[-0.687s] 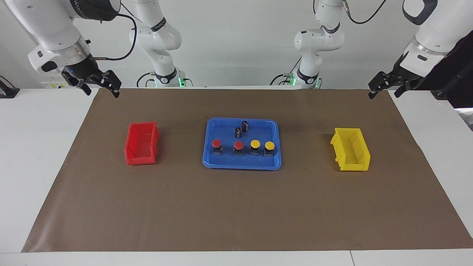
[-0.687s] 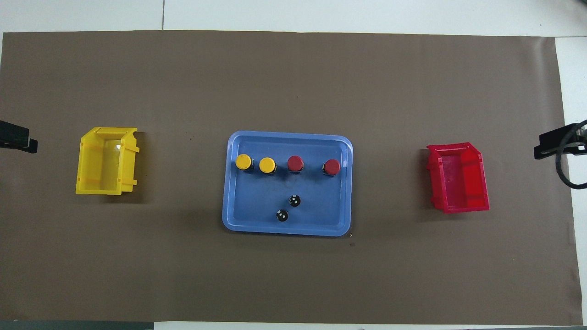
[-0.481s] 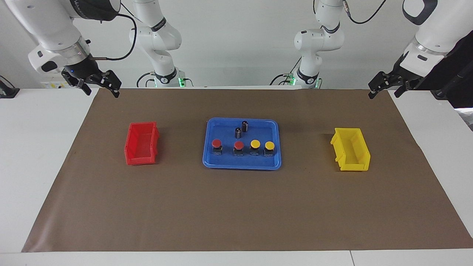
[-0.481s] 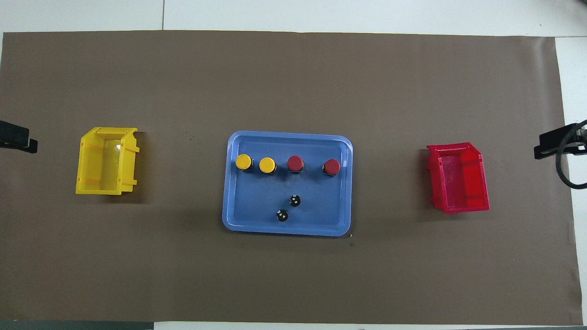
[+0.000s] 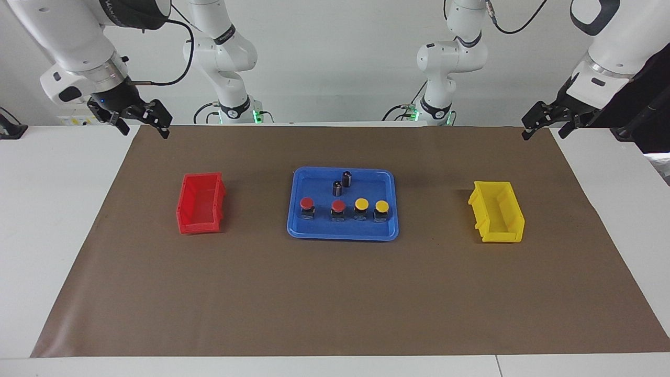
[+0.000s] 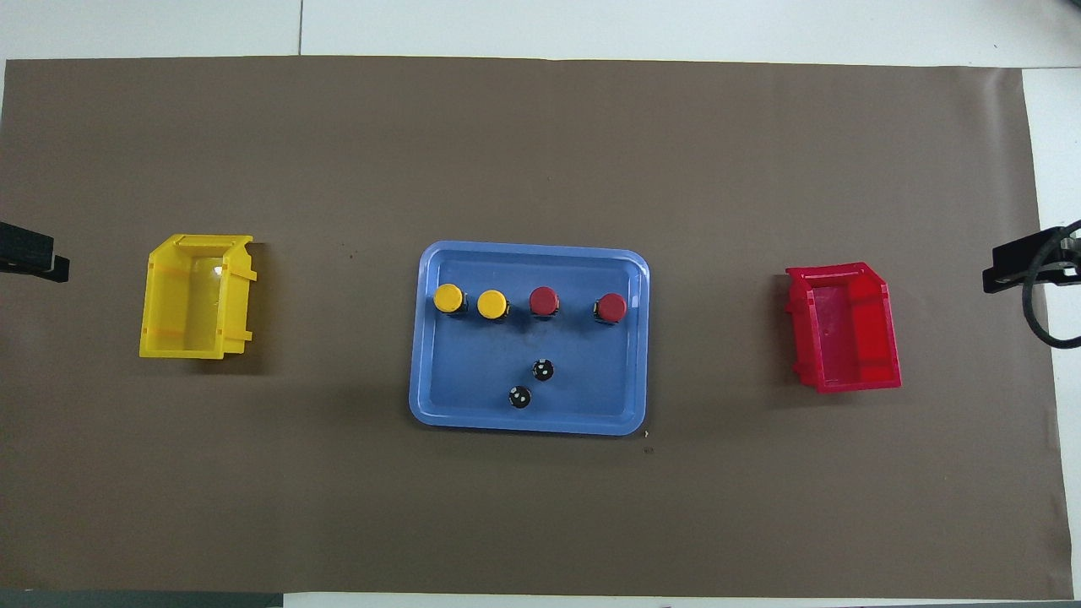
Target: Sort red and yellow buttons by color
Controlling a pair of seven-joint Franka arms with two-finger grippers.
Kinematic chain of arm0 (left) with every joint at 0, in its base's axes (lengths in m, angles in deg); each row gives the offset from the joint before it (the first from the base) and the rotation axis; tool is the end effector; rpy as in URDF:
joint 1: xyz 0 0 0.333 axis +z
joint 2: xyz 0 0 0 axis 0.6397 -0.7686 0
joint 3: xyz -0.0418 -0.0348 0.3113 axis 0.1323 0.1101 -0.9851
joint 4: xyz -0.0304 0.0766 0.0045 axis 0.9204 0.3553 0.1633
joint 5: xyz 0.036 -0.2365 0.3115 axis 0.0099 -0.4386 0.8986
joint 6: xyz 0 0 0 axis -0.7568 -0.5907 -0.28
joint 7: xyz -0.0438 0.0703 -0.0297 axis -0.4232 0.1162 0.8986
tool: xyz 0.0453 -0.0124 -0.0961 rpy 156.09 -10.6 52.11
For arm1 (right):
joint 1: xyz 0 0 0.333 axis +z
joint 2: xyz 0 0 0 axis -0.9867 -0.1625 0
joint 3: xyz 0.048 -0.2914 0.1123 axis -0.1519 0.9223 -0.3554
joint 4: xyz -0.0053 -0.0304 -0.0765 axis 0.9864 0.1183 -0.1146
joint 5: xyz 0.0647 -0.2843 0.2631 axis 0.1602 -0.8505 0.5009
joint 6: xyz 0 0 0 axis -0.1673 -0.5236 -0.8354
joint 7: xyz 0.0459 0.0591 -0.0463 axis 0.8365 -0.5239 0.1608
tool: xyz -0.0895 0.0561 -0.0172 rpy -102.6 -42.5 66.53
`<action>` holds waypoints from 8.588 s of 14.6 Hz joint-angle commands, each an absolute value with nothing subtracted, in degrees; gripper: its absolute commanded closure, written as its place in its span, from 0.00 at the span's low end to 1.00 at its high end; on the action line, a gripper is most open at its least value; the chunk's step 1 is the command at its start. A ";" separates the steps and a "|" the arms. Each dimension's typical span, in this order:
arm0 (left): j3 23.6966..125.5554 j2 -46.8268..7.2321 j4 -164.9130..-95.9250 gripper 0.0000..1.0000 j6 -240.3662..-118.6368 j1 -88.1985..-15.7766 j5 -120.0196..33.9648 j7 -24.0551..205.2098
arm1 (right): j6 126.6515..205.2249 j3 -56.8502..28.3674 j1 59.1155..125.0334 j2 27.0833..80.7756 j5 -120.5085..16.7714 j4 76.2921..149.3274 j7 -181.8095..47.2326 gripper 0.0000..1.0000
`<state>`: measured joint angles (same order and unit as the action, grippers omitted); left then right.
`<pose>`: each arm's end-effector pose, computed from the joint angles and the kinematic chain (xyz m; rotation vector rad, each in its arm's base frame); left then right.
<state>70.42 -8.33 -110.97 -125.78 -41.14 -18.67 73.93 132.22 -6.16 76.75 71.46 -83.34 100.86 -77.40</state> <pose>0.5361 -0.0034 0.6336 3.1236 -0.0397 -0.0979 0.5276 -0.0462 0.6242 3.1198 -0.1868 -0.1571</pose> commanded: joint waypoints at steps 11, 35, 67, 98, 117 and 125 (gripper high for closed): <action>70.54 -7.28 -112.28 0.00 -125.93 -40.83 -19.03 73.82 | 136.14 -7.74 78.19 71.73 -79.13 101.70 -76.87 0.00; 71.25 -7.19 -112.45 0.00 -126.20 -43.02 -18.77 73.99 | 178.77 -26.64 90.50 55.74 -90.90 123.23 -110.27 0.21; 72.12 -4.82 -113.15 0.00 -126.90 -43.99 -14.64 65.73 | 166.37 -22.95 61.05 83.16 -80.26 140.89 -61.22 0.77; 72.48 -20.64 -137.06 0.30 -173.74 -73.26 -17.71 108.71 | 164.56 -23.04 62.37 74.19 -80.09 131.07 -62.54 0.17; 71.69 -14.14 -120.11 0.99 -141.44 -63.01 -17.80 97.77 | 141.33 -24.53 66.59 74.28 -80.00 108.29 -74.57 0.01; 71.42 -8.51 -127.90 0.99 -144.89 -46.28 -17.63 75.94 | 155.18 -25.06 88.26 57.88 -84.79 98.89 -105.84 0.01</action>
<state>70.89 -10.81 -122.69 -140.21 -48.18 -17.13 78.36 152.30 -24.95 83.30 66.89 -80.54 104.88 -99.27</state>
